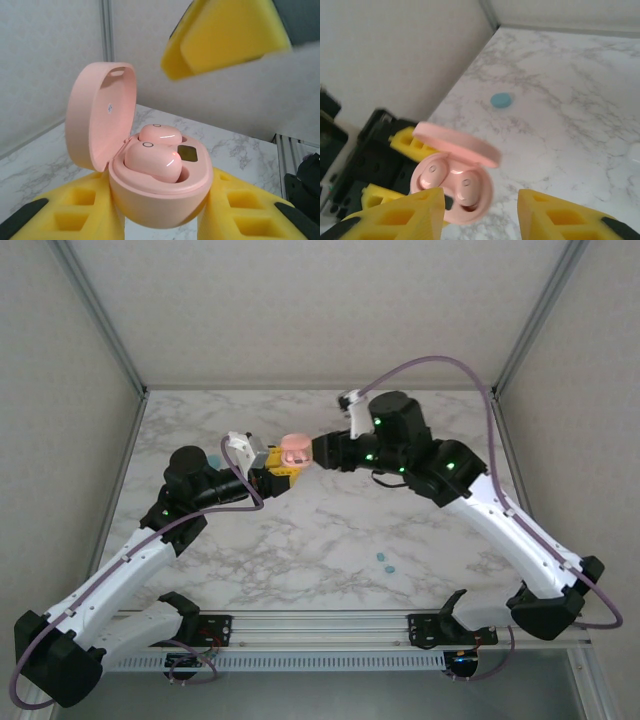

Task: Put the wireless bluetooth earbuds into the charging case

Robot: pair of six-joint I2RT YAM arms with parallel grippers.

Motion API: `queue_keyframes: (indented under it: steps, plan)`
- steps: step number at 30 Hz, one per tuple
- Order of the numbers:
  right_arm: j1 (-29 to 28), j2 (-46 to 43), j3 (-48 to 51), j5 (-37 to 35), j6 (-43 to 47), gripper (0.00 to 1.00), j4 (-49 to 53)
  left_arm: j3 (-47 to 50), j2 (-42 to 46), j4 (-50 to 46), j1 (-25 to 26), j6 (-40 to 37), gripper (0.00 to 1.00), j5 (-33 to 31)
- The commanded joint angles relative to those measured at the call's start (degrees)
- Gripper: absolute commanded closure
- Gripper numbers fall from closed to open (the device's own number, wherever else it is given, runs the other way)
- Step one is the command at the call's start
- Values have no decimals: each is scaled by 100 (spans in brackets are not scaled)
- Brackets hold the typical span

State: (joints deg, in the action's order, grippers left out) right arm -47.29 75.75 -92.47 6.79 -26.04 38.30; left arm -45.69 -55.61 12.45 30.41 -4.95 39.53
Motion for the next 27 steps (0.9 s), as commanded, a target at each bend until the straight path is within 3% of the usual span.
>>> queue_keyframes:
  steps: [1,7,16,22,27]
  plan:
    - [415,11,-95,296,-925,52,-75,-193,44,-69,52,-225,84,-35]
    - [935,933,-808,1436,-1602,44,204,-366,11,-393,52,-448,84,134]
    - [940,1721,-1467,2481,-1258,42,711,-458,-53,-407,52,-414,84,-116]
    - [941,1213,-989,2450,-913,42,778,-407,-137,-177,52,-153,84,-486]
    - [1028,666,-312,1760,-1126,40,478,-399,-261,-92,52,-89,84,-397]
